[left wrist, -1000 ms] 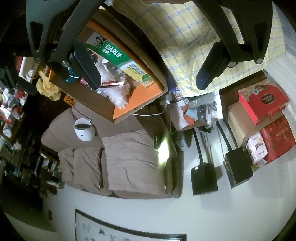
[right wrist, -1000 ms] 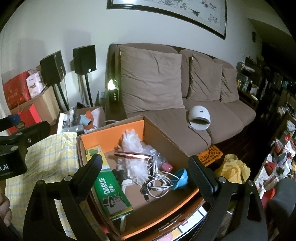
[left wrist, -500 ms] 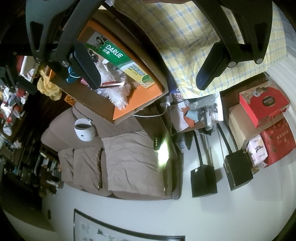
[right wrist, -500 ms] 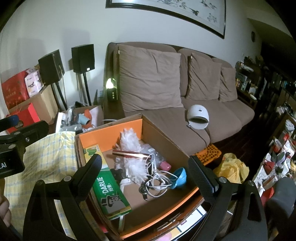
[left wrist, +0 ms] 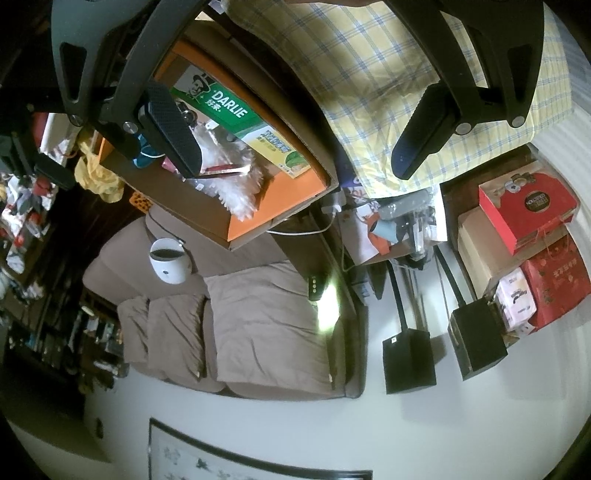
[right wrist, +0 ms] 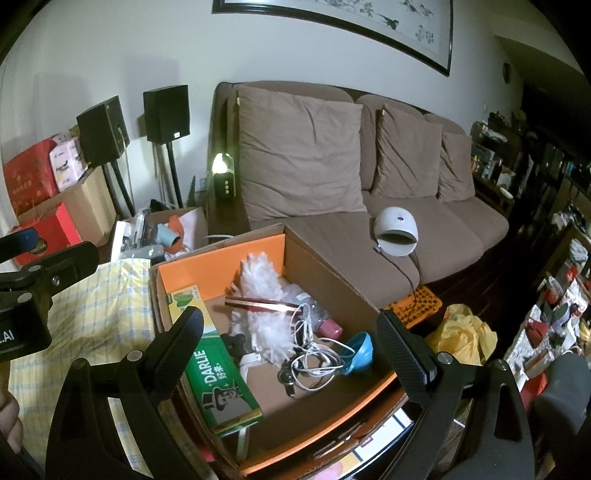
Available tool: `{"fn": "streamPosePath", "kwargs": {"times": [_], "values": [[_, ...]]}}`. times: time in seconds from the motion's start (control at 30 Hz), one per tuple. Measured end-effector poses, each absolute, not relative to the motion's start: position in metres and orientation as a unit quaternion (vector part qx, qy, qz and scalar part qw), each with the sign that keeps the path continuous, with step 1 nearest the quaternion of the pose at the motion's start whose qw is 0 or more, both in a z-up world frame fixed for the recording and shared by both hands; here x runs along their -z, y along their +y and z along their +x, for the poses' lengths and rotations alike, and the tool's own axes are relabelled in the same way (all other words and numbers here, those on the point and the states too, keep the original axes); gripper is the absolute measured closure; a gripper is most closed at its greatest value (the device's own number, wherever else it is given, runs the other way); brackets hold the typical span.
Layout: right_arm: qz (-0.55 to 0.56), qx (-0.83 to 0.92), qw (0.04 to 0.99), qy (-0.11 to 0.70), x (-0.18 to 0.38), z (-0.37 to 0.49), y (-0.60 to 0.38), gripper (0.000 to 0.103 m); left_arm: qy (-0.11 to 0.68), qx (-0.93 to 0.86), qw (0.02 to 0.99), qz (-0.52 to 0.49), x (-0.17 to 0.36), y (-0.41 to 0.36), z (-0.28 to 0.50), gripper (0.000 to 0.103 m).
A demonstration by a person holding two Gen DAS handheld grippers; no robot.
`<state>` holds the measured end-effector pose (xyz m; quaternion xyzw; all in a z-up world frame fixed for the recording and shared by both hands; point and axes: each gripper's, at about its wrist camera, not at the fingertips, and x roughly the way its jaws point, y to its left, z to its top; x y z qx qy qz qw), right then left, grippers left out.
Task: Organize objects
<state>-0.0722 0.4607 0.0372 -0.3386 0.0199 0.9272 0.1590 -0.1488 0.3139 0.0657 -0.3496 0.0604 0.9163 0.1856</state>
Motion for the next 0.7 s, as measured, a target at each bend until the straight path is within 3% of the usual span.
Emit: {"fn": "streamPosePath", "kwargs": {"times": [0.7], "values": [[-0.342, -0.926, 0.160, 0.021, -0.0320, -0.0707, 0.4620, 0.007, 0.064, -0.917, 0.183, -0.349, -0.0670, 0.3111, -0.1478, 0.000]]}}
